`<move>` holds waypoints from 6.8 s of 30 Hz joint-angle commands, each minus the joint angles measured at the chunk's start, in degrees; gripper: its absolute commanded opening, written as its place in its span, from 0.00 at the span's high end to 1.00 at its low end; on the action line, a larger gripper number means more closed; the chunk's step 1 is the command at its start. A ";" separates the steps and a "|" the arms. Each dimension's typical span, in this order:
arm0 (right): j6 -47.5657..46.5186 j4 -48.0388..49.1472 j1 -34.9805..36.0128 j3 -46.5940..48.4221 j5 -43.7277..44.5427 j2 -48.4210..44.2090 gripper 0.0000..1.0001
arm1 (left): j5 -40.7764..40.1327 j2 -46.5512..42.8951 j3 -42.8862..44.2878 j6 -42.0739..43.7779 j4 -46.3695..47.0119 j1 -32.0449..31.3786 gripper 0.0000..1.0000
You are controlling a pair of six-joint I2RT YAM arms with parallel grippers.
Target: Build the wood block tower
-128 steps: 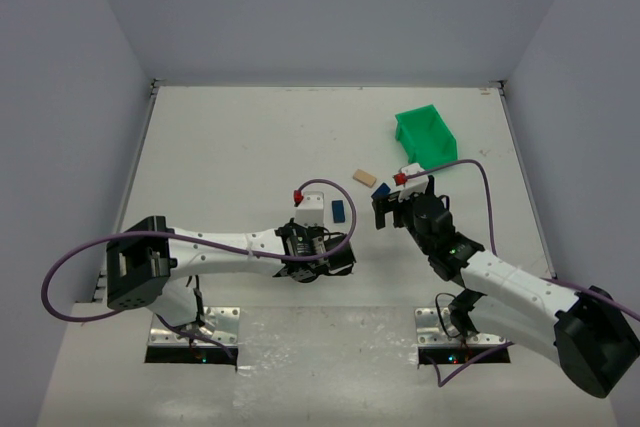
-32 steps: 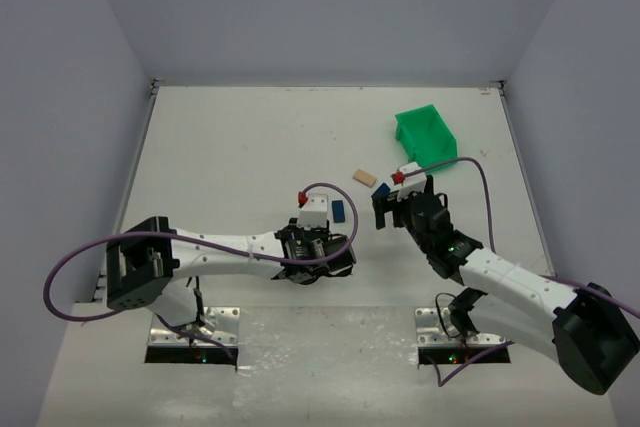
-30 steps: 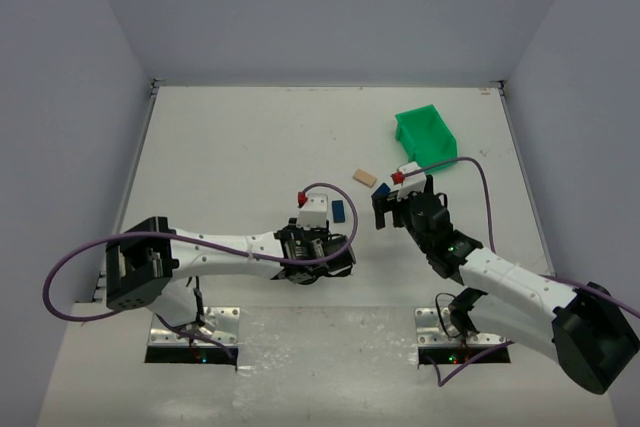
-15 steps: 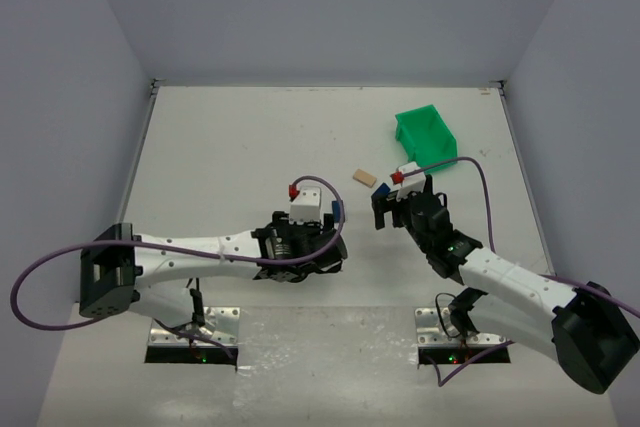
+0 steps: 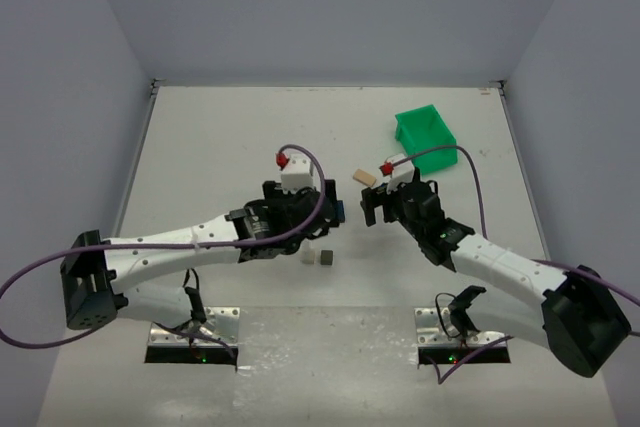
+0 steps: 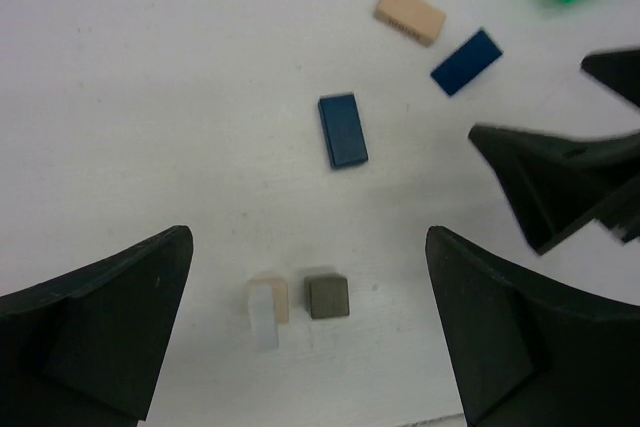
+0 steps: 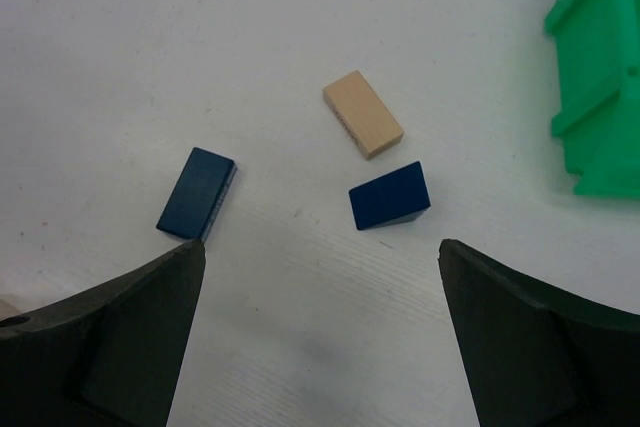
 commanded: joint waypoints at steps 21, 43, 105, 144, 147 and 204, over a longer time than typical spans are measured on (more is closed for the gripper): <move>13.34 -11.43 5.89 26.75 -0.67 39.12 0.17 | 19.82 -11.89 -16.36 7.25 26.91 31.27 0.00; -6.99 24.68 6.39 1.14 -16.16 17.23 0.84 | 51.90 -9.95 -15.50 15.19 34.48 31.31 0.00; -0.92 10.41 5.57 -16.54 12.44 -31.08 0.01 | 10.07 -3.41 -7.92 1.19 8.58 -5.30 1.00; -1.51 10.37 5.61 -15.09 19.65 -25.43 0.01 | -3.16 12.99 -0.72 -7.66 0.24 -11.71 1.00; -1.51 10.44 5.54 -15.24 19.73 -25.60 0.01 | -3.97 13.30 -1.41 -9.55 -0.35 -11.71 1.00; -1.95 10.39 5.43 -15.26 20.08 -25.69 0.01 | -4.63 16.59 -0.51 -9.61 1.67 -11.63 0.96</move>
